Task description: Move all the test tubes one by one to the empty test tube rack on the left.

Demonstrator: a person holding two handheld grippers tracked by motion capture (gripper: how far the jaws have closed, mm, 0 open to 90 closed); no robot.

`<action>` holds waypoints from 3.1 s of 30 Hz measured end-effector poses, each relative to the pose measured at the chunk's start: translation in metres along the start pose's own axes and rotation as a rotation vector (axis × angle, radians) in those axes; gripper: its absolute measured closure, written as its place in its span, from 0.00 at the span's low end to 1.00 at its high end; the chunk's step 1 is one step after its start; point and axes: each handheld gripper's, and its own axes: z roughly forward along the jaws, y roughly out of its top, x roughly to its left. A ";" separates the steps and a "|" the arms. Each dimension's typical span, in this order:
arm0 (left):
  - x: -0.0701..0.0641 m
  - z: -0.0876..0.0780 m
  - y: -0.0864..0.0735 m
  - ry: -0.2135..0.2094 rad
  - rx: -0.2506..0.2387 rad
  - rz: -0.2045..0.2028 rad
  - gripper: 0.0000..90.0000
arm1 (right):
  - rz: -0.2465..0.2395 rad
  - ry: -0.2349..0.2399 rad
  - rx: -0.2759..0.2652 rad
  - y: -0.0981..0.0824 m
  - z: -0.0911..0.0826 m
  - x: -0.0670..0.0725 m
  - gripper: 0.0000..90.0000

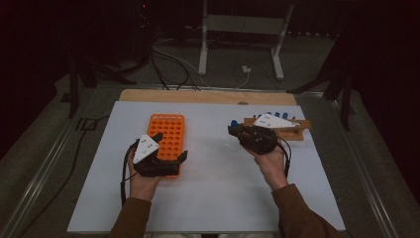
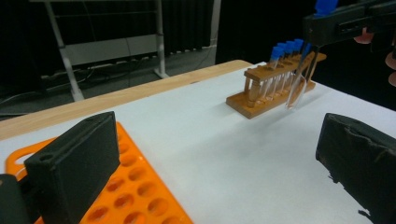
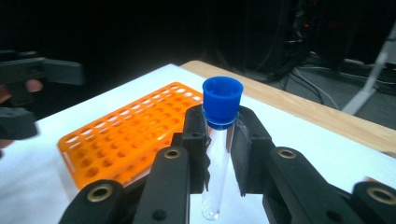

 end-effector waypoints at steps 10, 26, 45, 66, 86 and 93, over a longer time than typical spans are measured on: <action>-0.015 0.023 0.001 -0.026 0.058 0.017 0.03 | -0.026 0.090 0.014 0.006 0.021 0.031 0.85; -0.024 0.031 0.004 -0.153 0.015 0.025 0.66 | -0.052 0.168 0.022 0.005 0.040 0.058 0.85; -0.024 0.029 0.004 -0.180 0.008 0.037 0.86 | -0.046 0.190 0.017 0.004 0.042 0.063 0.85; 0.006 0.000 -0.022 -0.106 0.022 -0.003 0.87 | -0.033 0.045 0.020 -0.009 0.018 0.035 0.02; 0.013 -0.008 -0.053 -0.059 0.155 0.015 0.87 | -0.026 -0.039 0.008 -0.035 -0.026 0.010 0.01; 0.010 -0.004 -0.059 -0.048 0.217 0.038 0.87 | -0.010 -0.041 0.001 -0.040 -0.029 0.008 0.01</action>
